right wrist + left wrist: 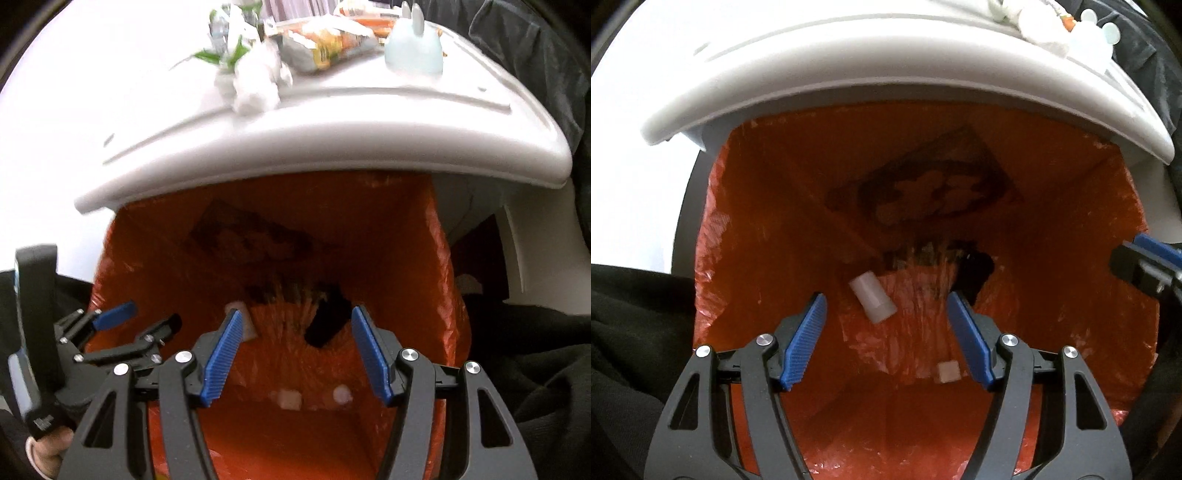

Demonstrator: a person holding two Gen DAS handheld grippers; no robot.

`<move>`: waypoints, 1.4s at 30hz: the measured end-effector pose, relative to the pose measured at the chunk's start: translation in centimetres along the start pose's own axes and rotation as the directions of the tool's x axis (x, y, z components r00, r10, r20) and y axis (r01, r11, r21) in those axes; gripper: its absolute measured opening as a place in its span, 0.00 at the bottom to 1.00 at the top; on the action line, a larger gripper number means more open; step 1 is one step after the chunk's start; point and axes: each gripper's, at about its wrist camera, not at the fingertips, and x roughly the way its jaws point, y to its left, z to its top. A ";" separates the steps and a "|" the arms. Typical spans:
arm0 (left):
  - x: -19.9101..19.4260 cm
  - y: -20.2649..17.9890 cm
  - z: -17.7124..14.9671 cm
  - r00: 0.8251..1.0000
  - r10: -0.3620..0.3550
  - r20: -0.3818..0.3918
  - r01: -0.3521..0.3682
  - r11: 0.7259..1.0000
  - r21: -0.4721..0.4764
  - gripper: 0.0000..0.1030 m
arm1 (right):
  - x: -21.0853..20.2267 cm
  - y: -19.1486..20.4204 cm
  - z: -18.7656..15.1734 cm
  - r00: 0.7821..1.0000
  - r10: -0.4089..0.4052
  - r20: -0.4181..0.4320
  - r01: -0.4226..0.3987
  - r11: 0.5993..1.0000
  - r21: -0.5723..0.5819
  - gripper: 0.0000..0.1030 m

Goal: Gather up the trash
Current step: 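Grasp the white plastic bag with the right tool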

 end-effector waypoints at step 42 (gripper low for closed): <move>-1.9 0.7 0.4 0.992 0.019 0.127 -0.020 1.000 0.005 0.65 | 1.2 2.6 14.2 0.974 -0.051 0.219 0.071 0.994 -0.083 0.32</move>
